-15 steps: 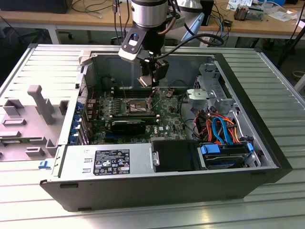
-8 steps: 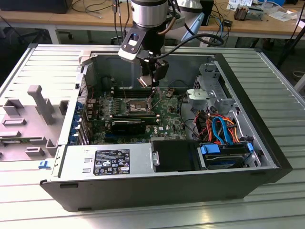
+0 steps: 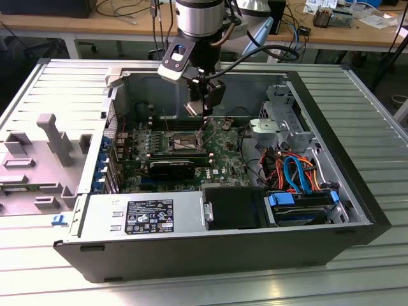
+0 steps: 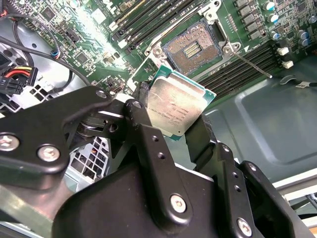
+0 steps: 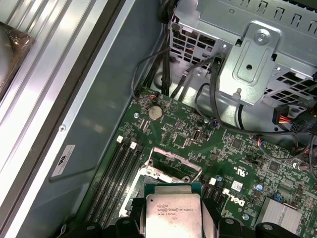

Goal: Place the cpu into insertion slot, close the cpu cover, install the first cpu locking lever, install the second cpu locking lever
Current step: 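Place the cpu into insertion slot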

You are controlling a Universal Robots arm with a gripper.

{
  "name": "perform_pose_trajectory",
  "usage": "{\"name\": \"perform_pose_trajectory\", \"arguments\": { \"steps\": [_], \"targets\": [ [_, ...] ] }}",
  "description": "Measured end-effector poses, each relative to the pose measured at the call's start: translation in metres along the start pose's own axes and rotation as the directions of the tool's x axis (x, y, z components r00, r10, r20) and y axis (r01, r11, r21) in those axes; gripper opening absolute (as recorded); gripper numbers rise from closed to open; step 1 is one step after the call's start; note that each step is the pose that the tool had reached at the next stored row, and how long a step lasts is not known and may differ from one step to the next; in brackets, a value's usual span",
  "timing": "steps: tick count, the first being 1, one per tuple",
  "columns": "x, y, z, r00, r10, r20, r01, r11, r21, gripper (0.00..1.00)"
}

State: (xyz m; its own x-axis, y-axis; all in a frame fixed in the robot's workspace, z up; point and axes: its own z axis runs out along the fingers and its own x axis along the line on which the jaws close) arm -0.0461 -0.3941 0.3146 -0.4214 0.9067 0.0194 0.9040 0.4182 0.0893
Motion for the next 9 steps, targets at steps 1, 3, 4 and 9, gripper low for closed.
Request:
{"name": "perform_pose_trajectory", "arguments": {
  "steps": [1, 3, 4, 9],
  "targets": [
    [0.0, 0.0, 0.0, 1.0, 0.001, 0.0001, -0.001, 1.0, 0.0, 0.54],
    [0.0, 0.0, 0.0, 1.0, 0.003, 0.0003, -0.003, 1.0, -0.0001, 0.54],
    [0.0, 0.0, 0.0, 1.0, 0.004, 0.0004, -0.004, 1.0, -0.0001, 0.54],
    [0.0, 0.0, 0.0, 1.0, 0.008, 0.0008, -0.008, 1.0, -0.0001, 0.54]
  ]
}}
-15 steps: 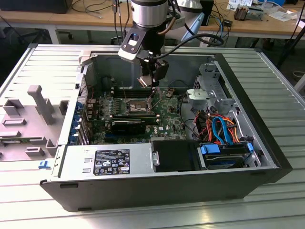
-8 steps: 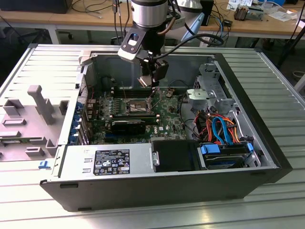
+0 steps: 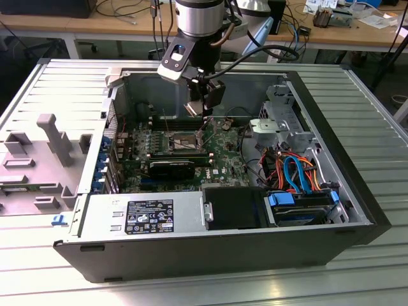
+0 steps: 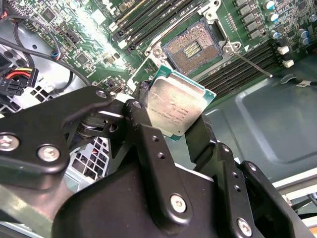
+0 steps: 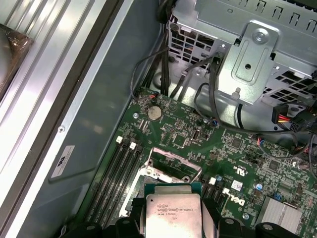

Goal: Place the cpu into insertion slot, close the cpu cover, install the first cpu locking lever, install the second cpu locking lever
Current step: 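Place the cpu into insertion slot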

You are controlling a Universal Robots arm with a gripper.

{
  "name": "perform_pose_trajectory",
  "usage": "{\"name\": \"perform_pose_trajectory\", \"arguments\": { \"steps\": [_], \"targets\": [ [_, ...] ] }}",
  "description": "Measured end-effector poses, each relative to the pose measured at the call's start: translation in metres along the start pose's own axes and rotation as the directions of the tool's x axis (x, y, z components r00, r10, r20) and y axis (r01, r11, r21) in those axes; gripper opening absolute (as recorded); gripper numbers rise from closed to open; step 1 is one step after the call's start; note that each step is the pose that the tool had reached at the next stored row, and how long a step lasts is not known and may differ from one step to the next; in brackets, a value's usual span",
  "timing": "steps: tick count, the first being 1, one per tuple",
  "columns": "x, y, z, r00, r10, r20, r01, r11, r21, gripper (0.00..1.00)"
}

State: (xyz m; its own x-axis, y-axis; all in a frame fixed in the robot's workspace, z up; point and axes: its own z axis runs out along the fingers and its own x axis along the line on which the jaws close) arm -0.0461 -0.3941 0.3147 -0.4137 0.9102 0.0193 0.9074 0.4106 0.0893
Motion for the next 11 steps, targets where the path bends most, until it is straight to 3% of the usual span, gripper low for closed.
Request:
{"name": "perform_pose_trajectory", "arguments": {
  "steps": [11],
  "targets": [
    [0.0, 0.0, 0.0, 1.0, 0.009, 0.0007, -0.009, 1.0, -0.0002, 0.54]
  ]
}}
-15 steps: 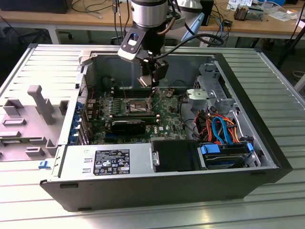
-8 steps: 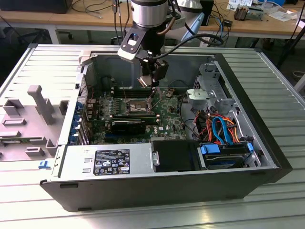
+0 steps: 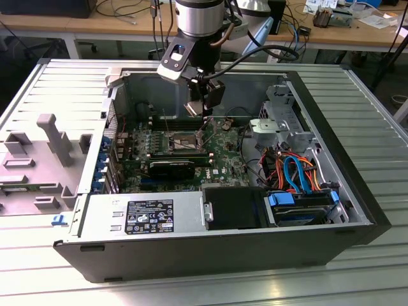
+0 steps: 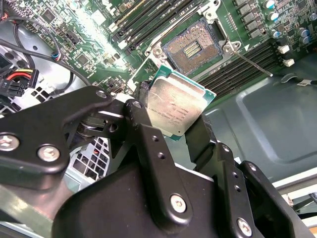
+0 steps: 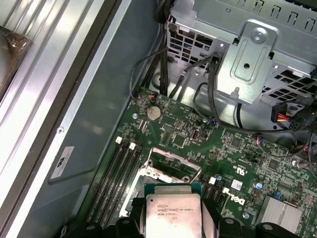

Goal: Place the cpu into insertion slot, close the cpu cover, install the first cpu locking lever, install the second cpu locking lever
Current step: 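Place the cpu into insertion slot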

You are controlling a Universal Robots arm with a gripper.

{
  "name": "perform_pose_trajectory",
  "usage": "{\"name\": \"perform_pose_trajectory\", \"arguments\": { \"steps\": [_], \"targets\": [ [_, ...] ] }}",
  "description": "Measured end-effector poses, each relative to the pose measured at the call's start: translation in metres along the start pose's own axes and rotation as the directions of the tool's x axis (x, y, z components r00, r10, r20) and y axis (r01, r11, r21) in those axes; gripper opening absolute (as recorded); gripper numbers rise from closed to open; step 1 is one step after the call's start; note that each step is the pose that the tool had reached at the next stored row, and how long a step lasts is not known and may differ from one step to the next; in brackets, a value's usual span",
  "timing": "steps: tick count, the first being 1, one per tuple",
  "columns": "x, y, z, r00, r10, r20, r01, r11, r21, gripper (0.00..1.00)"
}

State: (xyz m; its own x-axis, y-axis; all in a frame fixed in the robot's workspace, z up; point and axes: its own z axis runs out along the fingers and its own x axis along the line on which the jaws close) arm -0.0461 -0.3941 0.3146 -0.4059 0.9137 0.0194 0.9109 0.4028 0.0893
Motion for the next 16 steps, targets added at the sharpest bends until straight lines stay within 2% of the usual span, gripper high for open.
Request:
{"name": "perform_pose_trajectory", "arguments": {
  "steps": [16],
  "targets": [
    [0.0, 0.0, 0.0001, 0.9999, 0.015, 0.0014, -0.015, 0.9999, -0.0003, 0.54]
  ]
}}
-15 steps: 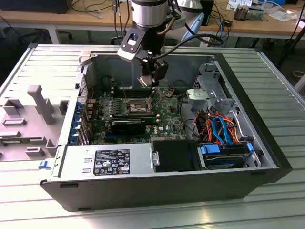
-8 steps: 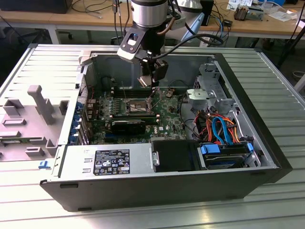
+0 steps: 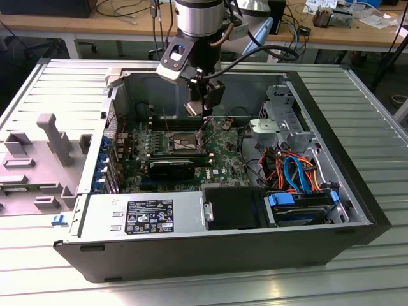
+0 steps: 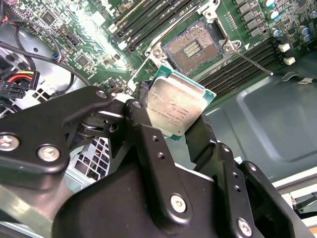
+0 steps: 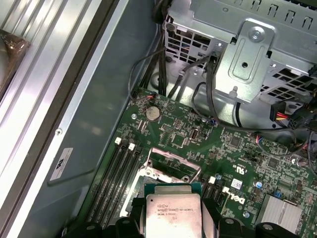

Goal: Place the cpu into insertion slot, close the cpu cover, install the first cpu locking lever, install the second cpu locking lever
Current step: 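Place the cpu into insertion slot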

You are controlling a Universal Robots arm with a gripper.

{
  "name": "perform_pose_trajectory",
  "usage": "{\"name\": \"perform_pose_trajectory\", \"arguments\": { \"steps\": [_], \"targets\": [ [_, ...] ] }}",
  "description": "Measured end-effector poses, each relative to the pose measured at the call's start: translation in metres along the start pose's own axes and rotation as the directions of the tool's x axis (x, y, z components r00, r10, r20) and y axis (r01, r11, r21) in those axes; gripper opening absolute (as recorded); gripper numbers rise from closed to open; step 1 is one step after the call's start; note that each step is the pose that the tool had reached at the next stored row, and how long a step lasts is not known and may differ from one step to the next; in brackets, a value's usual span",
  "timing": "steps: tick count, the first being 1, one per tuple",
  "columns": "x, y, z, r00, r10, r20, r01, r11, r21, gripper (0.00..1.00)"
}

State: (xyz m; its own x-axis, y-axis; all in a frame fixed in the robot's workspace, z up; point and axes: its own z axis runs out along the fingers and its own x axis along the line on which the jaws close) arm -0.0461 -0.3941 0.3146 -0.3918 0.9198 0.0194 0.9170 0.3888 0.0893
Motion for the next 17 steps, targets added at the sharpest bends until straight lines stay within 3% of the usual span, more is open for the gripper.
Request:
{"name": "perform_pose_trajectory", "arguments": {
  "steps": [17],
  "targets": [
    [0.0, 0.0, 0.0, 0.9995, 0.031, 0.0028, -0.031, 0.9995, -0.0006, 0.54]
  ]
}}
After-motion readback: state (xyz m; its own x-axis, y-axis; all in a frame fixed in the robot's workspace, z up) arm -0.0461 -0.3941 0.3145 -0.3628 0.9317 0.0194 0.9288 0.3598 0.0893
